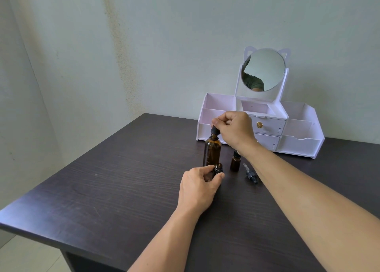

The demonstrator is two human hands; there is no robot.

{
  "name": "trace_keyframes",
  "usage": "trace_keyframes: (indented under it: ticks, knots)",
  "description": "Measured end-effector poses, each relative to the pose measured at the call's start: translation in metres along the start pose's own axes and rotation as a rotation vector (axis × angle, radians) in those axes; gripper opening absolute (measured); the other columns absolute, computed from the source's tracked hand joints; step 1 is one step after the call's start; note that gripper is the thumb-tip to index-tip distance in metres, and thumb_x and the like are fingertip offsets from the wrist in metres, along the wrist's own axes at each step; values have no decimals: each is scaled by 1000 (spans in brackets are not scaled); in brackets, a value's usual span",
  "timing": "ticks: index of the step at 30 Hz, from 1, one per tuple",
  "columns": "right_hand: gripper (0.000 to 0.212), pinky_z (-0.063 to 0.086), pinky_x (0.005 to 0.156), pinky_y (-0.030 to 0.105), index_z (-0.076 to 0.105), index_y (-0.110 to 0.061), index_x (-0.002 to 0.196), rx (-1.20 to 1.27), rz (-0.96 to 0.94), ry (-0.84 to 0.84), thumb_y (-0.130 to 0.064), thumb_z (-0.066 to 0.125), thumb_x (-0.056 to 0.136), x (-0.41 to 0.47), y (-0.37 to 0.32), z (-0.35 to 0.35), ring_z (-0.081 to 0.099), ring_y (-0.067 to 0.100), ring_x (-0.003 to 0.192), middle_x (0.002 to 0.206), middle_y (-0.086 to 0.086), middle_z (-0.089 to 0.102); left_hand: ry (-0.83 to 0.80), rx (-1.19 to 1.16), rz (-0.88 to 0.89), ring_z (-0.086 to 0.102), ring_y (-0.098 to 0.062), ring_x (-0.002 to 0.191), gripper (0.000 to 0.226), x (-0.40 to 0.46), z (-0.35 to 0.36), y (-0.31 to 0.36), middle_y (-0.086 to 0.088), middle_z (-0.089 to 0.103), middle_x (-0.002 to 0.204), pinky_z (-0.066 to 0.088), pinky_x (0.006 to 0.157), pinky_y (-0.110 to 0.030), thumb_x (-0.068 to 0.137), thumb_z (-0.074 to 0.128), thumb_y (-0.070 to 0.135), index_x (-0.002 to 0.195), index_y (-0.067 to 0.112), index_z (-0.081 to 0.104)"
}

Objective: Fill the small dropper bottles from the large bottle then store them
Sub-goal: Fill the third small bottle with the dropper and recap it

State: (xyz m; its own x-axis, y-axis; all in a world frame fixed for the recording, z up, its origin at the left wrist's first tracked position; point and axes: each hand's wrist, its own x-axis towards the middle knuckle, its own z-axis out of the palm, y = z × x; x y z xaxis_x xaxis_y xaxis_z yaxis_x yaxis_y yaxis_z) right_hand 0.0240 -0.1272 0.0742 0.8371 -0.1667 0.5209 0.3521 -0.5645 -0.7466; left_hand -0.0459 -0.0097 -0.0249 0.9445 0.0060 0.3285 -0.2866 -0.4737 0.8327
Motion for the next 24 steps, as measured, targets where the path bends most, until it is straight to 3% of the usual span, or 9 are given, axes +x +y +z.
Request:
trace_keyframes:
  ticks: [4,8,14,24]
  knots:
    - [10,59,78,41,73,-12,75,2,-4,-16,-18,72,84,0,1,0,71,20,78,78,5,74,-3,-6,-3,57,-2,64,48,-1,-1,0,14,58,69,53,73,-21,87,66,44,130,23,61]
    - [10,59,77,40,72,-12,75,-11,-23,-30,-17,72,84,-2,2,-1,70,20,77,76,5,74,-8,-7,-6,58,-2,67,50,-1,-1,0,15,59,71,54,76,-21,87,66,45,131,22,59]
    - [10,54,68,27,72,-9,76,-77,-96,-56,-13,70,85,-8,-5,-1,67,18,71,76,8,73,-2,-13,-9,57,-2,67,51,-1,-1,1,14,58,71,55,76,-24,86,66,46,131,22,60]
    - [9,55,72,27,73,-9,82,-52,-75,-39,-18,70,85,-9,-3,-2,69,18,74,74,4,71,0,-9,-2,60,-4,69,51,-1,0,0,13,61,73,55,75,-24,86,66,46,131,21,59]
